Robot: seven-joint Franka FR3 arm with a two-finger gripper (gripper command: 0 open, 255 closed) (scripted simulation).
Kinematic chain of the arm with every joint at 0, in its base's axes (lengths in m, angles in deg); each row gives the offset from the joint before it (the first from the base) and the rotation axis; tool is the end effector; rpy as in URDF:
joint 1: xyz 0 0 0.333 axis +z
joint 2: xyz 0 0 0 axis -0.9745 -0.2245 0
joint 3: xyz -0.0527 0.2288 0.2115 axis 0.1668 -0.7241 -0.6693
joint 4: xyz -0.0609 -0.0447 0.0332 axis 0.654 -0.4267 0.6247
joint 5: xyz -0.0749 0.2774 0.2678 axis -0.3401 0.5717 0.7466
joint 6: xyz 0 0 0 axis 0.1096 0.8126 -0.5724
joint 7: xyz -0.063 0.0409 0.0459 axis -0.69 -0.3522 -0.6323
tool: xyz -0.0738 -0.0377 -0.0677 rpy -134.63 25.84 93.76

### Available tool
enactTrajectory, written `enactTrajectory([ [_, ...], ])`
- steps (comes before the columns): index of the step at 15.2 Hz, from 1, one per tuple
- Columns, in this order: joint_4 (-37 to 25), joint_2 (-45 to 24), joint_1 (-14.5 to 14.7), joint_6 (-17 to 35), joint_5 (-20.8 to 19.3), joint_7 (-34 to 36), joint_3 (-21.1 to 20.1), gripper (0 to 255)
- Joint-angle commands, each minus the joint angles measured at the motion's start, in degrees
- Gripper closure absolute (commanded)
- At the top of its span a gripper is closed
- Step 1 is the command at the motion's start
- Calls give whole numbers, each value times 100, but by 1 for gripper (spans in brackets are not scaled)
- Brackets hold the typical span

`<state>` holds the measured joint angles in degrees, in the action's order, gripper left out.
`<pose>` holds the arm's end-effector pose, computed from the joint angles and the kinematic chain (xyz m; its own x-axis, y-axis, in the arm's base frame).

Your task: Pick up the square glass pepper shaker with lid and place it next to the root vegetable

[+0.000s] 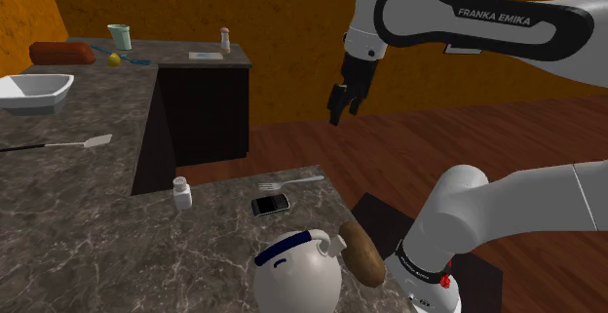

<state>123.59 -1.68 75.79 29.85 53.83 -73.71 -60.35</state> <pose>0.3069 0.0201 0.5815 0.9984 -0.0362 0.0432 -0.0355 -0.9992 -0.0162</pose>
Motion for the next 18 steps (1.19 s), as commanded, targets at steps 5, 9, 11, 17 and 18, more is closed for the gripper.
enactTrajectory([
  [5, -81, -600, 81, 460, 255, 496, -412, 0],
  [9, -285, -1294, 131, 900, 434, 983, -809, 0],
  [11, -432, -1671, 146, 1107, 486, 1228, -999, 0],
  [17, -1050, -2902, 168, 1644, 465, 1995, -1526, 0],
  [18, -1179, -3121, 172, 1718, 432, 2129, -1606, 0],
])
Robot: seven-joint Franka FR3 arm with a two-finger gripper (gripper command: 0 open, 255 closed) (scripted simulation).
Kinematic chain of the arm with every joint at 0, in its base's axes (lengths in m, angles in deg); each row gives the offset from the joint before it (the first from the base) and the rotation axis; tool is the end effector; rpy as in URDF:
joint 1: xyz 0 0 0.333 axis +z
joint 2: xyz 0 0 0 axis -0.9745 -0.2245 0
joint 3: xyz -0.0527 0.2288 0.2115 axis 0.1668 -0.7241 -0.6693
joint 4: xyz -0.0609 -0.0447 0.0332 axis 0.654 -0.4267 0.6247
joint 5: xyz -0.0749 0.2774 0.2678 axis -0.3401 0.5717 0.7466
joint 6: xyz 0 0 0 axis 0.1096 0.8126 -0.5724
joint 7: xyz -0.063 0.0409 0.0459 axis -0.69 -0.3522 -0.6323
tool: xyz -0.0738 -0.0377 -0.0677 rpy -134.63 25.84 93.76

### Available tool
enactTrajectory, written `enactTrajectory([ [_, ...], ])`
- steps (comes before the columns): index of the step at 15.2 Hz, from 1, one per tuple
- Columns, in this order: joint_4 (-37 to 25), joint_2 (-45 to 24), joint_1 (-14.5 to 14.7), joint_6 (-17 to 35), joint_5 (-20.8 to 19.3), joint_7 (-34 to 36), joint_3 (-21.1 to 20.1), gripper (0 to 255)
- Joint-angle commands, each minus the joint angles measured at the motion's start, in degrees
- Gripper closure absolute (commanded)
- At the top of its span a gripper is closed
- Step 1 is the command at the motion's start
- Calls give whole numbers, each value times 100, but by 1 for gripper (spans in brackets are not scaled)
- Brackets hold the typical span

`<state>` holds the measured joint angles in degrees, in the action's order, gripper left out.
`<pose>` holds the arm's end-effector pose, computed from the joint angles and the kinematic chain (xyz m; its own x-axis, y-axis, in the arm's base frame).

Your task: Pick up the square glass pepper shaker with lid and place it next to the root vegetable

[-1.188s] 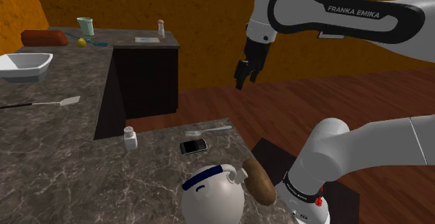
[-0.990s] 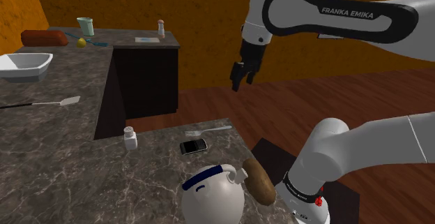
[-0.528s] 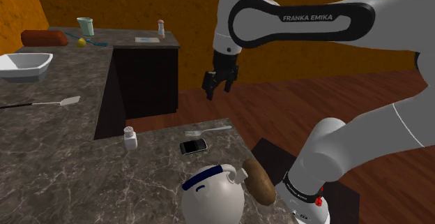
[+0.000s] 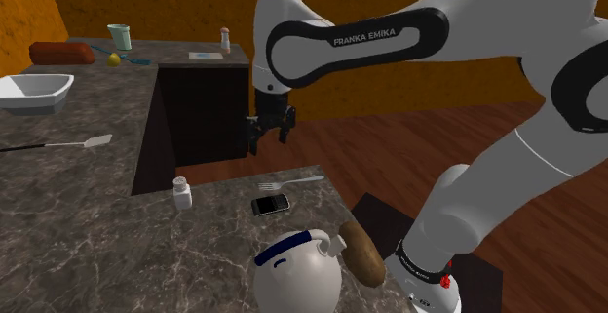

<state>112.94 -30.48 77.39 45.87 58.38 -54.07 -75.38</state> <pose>0.4351 0.1650 0.4954 0.9915 -0.1290 -0.0168 -0.1294 -0.9912 -0.0265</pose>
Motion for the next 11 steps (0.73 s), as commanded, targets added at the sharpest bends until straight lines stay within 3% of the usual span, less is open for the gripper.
enactTrajectory([
  [1, -249, -462, 17, 185, -64, 302, -179, 0],
  [11, -2035, -2837, 328, 505, -842, 1699, -613, 0],
])
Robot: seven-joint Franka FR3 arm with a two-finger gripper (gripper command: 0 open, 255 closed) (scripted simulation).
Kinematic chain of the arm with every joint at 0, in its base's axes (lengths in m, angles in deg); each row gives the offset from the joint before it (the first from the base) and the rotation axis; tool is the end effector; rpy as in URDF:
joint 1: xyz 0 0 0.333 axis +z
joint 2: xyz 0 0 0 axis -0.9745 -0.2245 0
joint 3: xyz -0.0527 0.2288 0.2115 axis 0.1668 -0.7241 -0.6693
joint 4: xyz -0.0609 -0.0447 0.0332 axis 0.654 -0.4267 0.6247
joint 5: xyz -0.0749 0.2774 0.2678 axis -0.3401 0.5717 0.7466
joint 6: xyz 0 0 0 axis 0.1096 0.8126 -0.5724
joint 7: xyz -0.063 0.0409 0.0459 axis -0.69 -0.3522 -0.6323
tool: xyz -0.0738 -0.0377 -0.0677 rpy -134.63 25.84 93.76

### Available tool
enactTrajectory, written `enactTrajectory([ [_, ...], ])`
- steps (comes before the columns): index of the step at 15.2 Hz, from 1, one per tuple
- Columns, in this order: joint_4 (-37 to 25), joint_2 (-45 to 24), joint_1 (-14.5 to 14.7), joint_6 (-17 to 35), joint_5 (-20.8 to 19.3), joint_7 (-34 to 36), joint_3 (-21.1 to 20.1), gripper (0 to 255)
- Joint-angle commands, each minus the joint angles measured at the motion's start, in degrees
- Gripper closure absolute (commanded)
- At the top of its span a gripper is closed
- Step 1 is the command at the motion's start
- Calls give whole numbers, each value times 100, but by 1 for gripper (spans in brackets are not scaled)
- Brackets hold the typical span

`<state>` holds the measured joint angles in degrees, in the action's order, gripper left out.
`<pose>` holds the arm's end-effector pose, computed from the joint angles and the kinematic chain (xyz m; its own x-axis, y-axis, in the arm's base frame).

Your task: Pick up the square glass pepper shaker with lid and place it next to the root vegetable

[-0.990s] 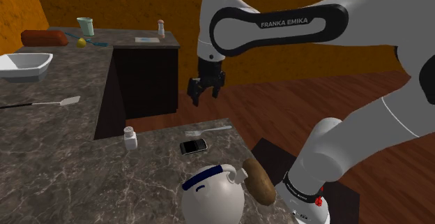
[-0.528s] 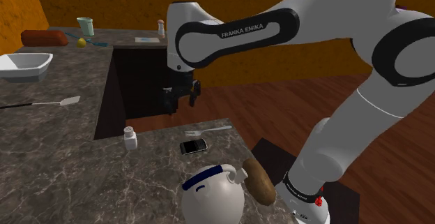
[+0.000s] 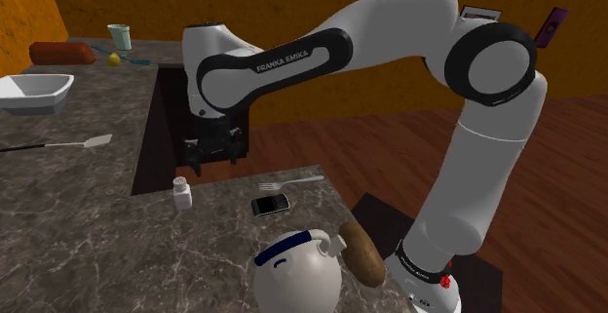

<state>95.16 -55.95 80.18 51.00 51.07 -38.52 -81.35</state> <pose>0.5258 0.2629 0.4297 0.9798 -0.1913 -0.0578 -0.1934 -0.9806 -0.0329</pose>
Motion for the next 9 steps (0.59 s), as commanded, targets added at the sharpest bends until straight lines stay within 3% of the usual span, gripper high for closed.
enactTrajectory([
  [1, -484, -537, 118, -18, -202, 269, -16, 0],
  [7, -2092, -2055, 632, -267, -670, 881, 85, 0],
  [9, -1998, -2096, 644, -132, -684, 891, 102, 0],
])
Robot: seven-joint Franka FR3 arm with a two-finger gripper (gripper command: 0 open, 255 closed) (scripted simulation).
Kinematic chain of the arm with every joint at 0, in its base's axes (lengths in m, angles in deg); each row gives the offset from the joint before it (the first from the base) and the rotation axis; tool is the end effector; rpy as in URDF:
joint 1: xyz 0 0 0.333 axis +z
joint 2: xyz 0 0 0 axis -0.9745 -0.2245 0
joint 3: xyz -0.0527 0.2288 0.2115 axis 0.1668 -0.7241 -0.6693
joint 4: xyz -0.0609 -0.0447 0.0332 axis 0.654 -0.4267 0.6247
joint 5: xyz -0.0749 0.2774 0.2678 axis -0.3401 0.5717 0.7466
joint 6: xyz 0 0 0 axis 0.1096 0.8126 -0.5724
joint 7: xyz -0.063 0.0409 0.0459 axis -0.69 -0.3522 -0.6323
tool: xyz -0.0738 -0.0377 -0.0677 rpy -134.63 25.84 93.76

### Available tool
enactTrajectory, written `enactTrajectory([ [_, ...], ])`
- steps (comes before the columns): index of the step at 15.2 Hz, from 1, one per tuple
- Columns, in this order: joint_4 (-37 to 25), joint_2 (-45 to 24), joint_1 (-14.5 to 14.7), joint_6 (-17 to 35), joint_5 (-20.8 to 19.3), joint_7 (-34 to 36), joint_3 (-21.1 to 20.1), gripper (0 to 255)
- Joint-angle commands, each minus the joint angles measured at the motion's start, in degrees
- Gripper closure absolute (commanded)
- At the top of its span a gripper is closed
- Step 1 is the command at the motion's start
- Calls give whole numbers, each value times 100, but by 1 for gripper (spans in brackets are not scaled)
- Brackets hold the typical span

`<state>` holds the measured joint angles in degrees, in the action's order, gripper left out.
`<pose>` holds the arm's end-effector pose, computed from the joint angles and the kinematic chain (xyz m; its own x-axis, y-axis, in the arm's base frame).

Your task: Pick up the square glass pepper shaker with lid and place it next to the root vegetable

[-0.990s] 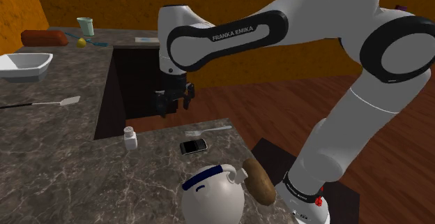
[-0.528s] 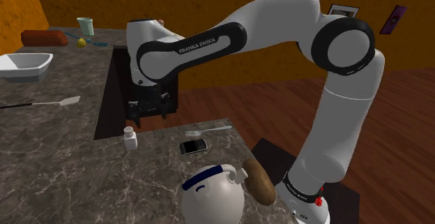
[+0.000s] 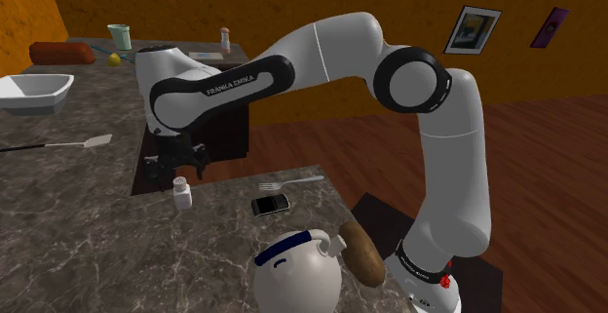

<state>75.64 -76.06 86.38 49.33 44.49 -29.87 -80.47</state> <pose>0.5946 0.3272 0.3757 0.9677 -0.2362 -0.0885 -0.2400 -0.9702 -0.0345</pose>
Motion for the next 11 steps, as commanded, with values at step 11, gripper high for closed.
enactTrajectory([
  [11, 184, -224, 51, 398, -85, 64, 46, 0],
])
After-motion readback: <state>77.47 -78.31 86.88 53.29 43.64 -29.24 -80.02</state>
